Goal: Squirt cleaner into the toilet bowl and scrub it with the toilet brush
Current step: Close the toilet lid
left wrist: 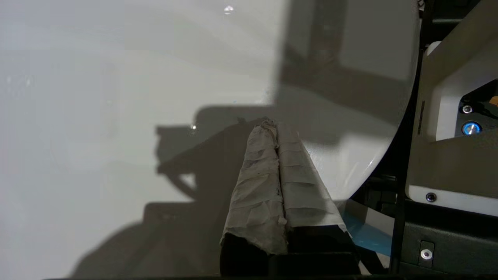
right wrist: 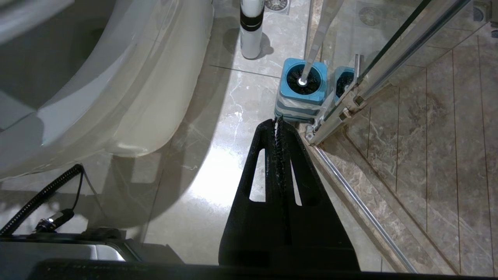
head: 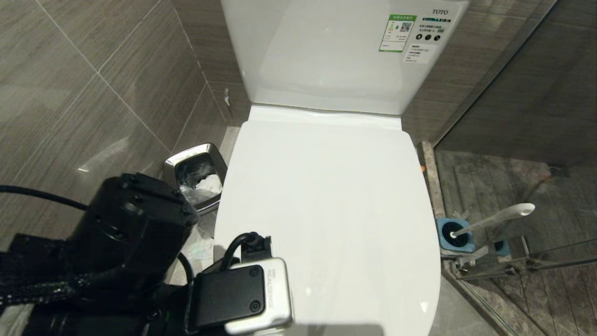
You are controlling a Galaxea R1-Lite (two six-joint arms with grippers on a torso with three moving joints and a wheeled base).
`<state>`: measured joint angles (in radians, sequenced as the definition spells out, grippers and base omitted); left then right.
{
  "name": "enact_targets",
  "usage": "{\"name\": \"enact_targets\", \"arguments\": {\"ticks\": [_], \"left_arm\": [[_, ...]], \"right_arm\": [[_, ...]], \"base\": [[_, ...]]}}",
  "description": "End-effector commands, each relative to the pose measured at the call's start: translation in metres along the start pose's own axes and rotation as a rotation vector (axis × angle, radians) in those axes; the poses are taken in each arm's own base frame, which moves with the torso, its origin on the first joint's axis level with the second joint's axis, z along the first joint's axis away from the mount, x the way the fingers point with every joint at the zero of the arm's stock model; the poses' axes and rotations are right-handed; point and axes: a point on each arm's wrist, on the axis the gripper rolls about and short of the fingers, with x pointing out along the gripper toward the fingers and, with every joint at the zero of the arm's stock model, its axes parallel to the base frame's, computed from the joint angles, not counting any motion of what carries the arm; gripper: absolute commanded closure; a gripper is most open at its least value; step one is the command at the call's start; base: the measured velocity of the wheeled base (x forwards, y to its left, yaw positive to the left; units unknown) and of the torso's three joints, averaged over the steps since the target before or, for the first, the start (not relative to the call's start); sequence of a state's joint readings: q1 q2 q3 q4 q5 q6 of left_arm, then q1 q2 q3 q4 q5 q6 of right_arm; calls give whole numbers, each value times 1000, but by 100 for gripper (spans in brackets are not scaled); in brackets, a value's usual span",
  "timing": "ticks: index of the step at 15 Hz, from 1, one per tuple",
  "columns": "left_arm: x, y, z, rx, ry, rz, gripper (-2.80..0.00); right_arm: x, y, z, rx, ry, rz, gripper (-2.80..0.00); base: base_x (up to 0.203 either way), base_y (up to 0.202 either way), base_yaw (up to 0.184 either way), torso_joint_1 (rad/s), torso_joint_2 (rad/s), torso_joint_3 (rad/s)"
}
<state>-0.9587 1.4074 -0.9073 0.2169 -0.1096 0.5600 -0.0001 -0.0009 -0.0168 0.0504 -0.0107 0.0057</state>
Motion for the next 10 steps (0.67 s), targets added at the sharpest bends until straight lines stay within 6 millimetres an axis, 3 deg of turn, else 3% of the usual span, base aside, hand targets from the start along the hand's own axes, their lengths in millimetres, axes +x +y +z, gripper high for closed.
{"name": "enact_targets", "arguments": {"ticks": [1, 10], "left_arm": [[21, -4, -5, 9, 23, -20, 0], [68, -8, -20, 8, 79, -6, 0]], "right_arm": [[0, 0, 0, 0, 1, 0, 0], [0, 0, 0, 0, 1, 0, 0]], "base": [[0, 0, 0, 0, 0, 0], [0, 0, 0, 0, 0, 0]]}}
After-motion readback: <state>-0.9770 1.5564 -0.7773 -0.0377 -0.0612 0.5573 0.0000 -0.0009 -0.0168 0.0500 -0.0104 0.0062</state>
